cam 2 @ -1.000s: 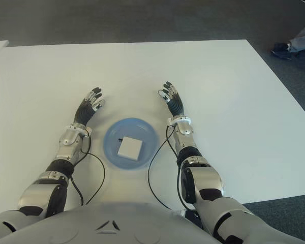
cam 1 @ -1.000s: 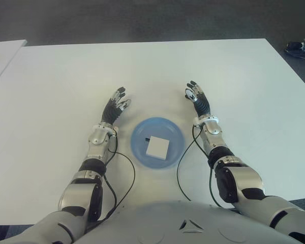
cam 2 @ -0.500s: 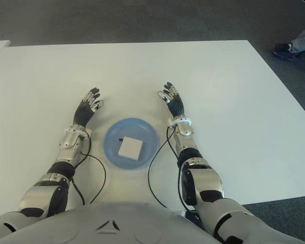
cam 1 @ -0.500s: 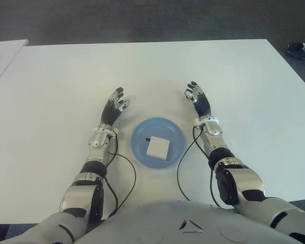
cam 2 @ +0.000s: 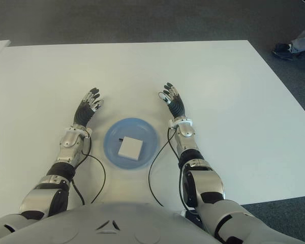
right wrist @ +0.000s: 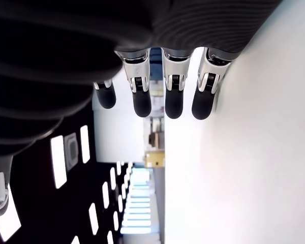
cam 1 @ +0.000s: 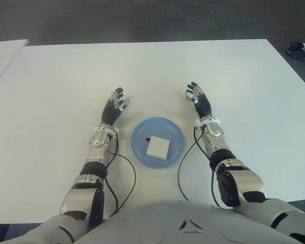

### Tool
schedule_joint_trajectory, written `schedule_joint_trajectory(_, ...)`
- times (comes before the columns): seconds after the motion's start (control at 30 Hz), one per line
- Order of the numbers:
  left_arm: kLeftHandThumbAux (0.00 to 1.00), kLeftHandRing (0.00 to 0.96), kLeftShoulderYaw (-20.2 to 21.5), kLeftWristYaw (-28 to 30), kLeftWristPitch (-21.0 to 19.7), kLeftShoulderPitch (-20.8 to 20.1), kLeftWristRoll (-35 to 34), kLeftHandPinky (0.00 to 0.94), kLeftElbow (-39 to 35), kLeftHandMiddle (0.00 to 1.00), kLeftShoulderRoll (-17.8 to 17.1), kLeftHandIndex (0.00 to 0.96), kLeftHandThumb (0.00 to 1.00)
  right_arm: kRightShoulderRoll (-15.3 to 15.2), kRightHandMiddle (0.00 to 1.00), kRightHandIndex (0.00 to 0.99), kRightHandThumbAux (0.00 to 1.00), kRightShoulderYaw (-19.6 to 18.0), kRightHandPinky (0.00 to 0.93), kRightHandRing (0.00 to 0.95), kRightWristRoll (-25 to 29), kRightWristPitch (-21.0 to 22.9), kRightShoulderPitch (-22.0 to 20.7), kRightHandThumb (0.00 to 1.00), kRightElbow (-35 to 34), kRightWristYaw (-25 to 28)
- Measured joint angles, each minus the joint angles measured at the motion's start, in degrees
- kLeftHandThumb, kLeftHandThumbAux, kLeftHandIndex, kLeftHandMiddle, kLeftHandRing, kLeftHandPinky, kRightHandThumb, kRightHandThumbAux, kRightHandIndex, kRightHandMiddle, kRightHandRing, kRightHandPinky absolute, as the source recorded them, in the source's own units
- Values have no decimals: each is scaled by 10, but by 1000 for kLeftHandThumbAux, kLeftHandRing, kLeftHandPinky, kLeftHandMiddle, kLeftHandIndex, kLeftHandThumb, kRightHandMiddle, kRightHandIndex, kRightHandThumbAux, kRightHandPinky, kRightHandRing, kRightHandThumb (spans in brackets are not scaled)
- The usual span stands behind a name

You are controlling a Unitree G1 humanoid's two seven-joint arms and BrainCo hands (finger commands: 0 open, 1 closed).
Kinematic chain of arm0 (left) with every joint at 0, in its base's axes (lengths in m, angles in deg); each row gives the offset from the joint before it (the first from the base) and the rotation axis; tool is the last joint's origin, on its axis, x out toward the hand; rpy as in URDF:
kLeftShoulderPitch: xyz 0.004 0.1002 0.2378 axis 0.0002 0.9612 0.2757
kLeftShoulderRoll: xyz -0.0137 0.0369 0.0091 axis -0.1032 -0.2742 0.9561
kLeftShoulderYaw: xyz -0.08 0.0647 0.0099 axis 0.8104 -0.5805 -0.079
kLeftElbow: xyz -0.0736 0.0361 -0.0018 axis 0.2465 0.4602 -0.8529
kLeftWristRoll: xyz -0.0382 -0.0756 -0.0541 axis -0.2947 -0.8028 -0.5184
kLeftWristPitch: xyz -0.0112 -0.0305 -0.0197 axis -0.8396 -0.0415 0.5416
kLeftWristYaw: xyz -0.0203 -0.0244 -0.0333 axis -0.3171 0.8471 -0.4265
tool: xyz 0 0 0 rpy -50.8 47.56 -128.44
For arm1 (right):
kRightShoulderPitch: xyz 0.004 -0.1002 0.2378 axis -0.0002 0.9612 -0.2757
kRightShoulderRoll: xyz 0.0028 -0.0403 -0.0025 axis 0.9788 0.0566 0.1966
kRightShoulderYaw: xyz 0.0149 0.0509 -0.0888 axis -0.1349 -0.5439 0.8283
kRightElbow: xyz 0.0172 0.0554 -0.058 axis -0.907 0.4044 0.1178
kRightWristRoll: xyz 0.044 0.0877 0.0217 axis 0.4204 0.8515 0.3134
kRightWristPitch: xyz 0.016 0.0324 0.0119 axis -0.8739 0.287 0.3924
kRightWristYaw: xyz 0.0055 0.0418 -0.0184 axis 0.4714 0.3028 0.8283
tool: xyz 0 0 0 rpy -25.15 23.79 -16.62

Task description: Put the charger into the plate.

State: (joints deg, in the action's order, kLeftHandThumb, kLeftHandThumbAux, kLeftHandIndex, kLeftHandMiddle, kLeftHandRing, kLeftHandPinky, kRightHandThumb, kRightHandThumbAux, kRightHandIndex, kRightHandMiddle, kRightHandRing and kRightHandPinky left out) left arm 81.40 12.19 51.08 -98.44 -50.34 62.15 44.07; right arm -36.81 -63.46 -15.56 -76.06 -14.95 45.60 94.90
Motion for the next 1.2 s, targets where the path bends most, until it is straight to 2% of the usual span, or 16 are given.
schedule_joint_trajectory(0.2, 599, 39, 1, 29, -39, -2, -20, 75, -16, 33, -4, 0, 139, -4, 122, 33, 492, 3, 52, 93, -2, 0, 4, 0, -4, -3)
schedule_joint_trajectory(0.4, 596, 42, 1, 41, -62, -7, -29, 75, -21, 38, -8, 0, 123, -8, 123, 30, 493, 4, 40, 92, -3, 0, 7, 0, -7, -5)
schedule_joint_trajectory(1.2, 584, 30, 3, 56, -88, -29, -38, 70, -9, 28, -10, 0, 114, -11, 129, 29, 504, 6, 47, 96, -2, 0, 14, 0, -16, -4)
